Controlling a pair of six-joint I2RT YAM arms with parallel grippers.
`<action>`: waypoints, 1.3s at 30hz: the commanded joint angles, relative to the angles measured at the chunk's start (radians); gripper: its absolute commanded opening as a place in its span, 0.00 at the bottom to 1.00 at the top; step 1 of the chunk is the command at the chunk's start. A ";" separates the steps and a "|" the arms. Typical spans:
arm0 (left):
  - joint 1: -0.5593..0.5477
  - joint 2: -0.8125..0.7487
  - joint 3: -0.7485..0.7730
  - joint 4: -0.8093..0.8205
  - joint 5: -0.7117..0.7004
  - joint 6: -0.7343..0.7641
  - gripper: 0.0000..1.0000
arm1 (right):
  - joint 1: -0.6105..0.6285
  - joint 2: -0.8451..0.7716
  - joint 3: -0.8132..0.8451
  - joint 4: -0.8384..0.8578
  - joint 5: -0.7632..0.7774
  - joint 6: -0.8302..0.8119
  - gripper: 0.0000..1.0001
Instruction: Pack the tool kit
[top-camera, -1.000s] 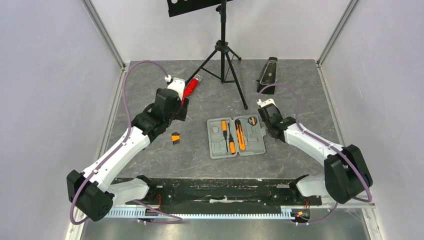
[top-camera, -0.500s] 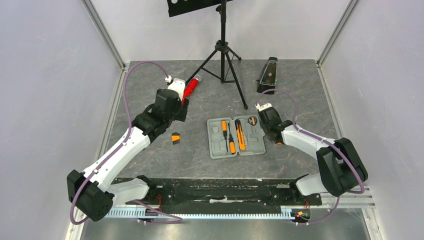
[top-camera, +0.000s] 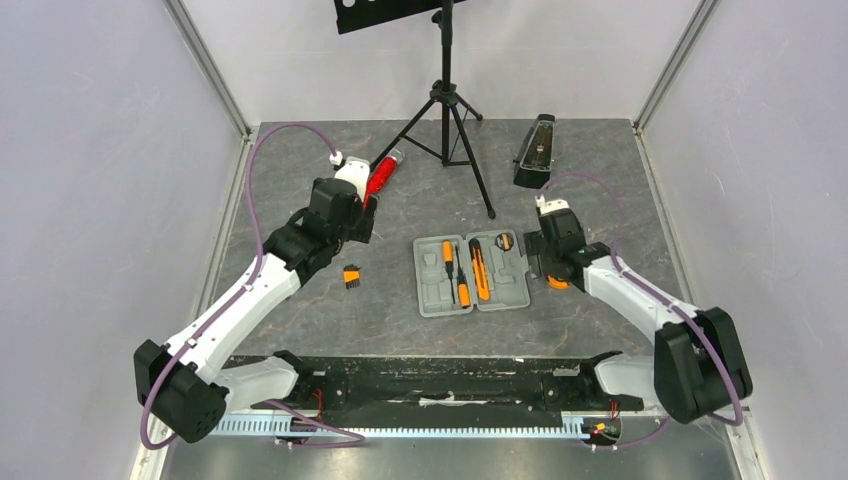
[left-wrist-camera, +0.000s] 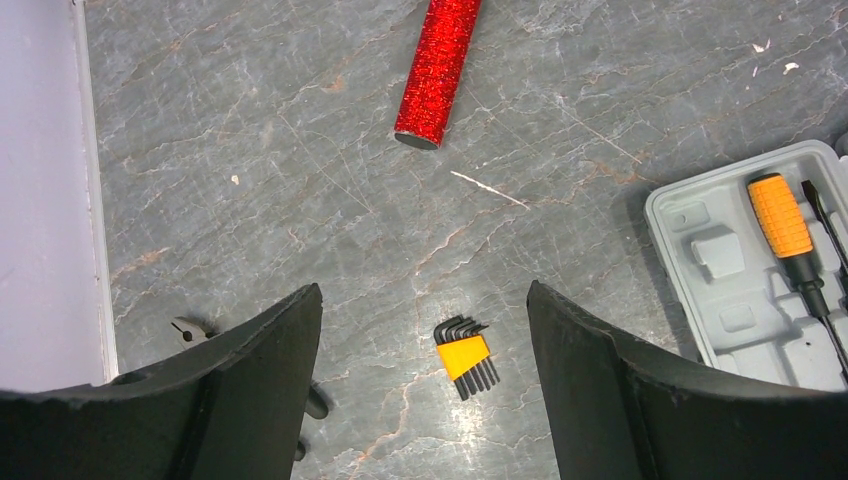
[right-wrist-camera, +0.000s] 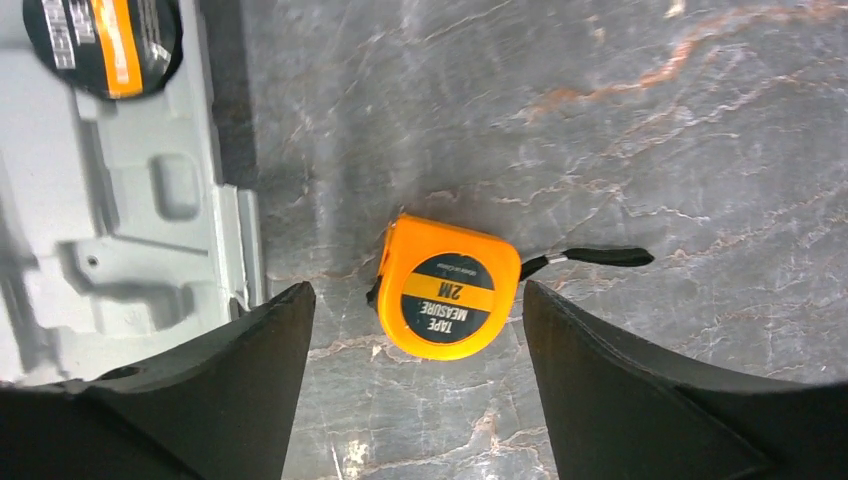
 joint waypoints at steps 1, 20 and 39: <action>0.004 -0.028 -0.001 0.043 -0.019 0.035 0.81 | -0.057 -0.061 -0.028 0.041 -0.019 0.113 0.79; 0.006 -0.029 -0.005 0.045 -0.015 0.035 0.81 | -0.267 -0.036 -0.159 0.208 -0.235 0.139 0.71; 0.009 -0.017 -0.004 0.045 -0.012 0.035 0.80 | -0.281 -0.072 -0.122 0.162 -0.269 0.101 0.45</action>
